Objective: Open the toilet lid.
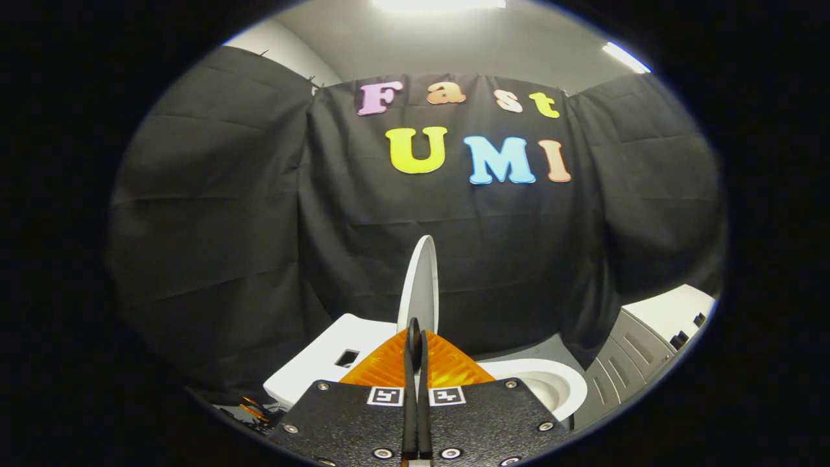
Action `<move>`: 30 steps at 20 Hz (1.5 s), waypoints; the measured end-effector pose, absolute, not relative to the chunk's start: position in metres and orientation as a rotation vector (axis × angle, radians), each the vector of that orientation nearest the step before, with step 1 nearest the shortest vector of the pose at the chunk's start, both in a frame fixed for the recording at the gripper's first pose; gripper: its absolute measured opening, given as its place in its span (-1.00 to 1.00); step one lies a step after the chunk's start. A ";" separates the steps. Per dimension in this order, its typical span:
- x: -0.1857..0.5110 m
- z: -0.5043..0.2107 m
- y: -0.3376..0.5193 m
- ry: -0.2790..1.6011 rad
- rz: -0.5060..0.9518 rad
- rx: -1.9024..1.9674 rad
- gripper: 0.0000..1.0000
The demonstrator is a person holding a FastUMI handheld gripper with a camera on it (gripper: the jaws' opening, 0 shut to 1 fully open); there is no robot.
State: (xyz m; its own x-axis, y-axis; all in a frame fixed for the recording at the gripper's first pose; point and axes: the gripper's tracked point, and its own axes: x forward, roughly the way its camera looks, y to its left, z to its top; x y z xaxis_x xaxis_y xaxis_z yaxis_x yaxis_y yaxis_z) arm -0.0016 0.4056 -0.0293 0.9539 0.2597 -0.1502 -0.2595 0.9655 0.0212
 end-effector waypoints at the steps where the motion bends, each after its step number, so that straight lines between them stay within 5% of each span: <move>1: -0.003 -0.030 0.414 0.152 0.273 -0.018 -1.00; 23: -0.014 -0.043 0.513 0.179 0.344 -0.103 -0.99; 27: -0.014 -0.043 0.512 0.195 0.387 -0.105 -0.88; 30: -0.015 -0.041 0.509 0.227 0.458 -0.085 -0.59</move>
State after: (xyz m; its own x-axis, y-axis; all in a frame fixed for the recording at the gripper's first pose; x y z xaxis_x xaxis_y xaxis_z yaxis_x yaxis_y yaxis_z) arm -0.0153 0.5090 -0.0408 0.8725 0.4280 -0.2358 -0.4468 0.8941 -0.0305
